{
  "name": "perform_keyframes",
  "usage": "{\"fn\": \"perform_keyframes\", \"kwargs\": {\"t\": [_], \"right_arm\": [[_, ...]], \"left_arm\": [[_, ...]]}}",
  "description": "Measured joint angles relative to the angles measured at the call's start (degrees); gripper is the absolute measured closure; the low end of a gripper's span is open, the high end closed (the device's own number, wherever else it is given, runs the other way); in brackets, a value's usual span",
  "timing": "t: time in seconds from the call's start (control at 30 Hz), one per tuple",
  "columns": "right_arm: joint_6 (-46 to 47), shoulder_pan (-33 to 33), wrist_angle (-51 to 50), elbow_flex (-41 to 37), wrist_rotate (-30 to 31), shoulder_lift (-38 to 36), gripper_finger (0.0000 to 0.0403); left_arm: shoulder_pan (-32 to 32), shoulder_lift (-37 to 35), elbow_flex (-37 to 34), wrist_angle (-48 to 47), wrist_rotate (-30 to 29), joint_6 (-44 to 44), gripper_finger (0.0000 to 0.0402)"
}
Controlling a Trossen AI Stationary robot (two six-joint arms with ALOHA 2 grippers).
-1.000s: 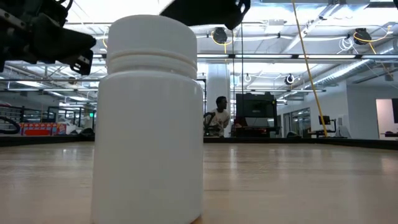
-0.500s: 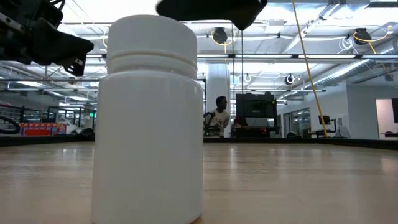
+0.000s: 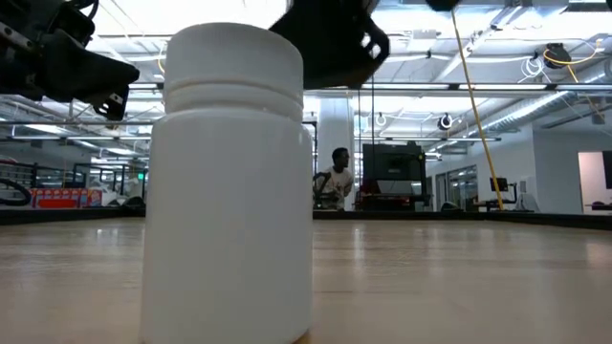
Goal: Pick and place pill bottles into a basket
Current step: Put the white medicine bottle into the gray bin
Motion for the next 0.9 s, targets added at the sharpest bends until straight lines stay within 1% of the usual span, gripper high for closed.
{"fn": "perform_keyframes", "kwargs": {"t": [0.07,0.13,0.33,0.47,0.57,0.7,0.9], "right_arm": [[-0.5,-0.1,1.4,0.1,-0.4,0.9,0.0062],[-0.5,-0.3,3.5,0.0,-3.0,2.2,0.0062],[-0.5,-0.4,2.4,0.0,-2.5,2.7,0.0063],[-0.5,-0.4,1.5,0.0,-2.6,2.8,0.0079],[-0.5,-0.4,1.4,0.0,-2.6,2.8,0.0101],[-0.5,-0.4,1.2,0.0,-2.7,2.8,0.0141],[-0.6,-0.4,1.0,0.0,-2.9,2.8,0.022]], "left_arm": [[0.0,0.0,0.0,0.0,0.4,-0.2,0.0371],[0.0,0.0,0.0,0.1,0.4,-0.5,0.0371],[0.0,0.0,0.0,0.3,0.4,-0.7,0.0371],[0.0,0.1,0.0,-0.1,0.5,-1.3,0.0371],[0.0,0.1,0.0,-0.3,0.5,-1.7,0.0371],[0.0,0.1,0.0,-0.3,0.5,-2.1,0.0371],[0.0,0.1,0.0,-0.4,0.5,-2.1,0.0371]]}}
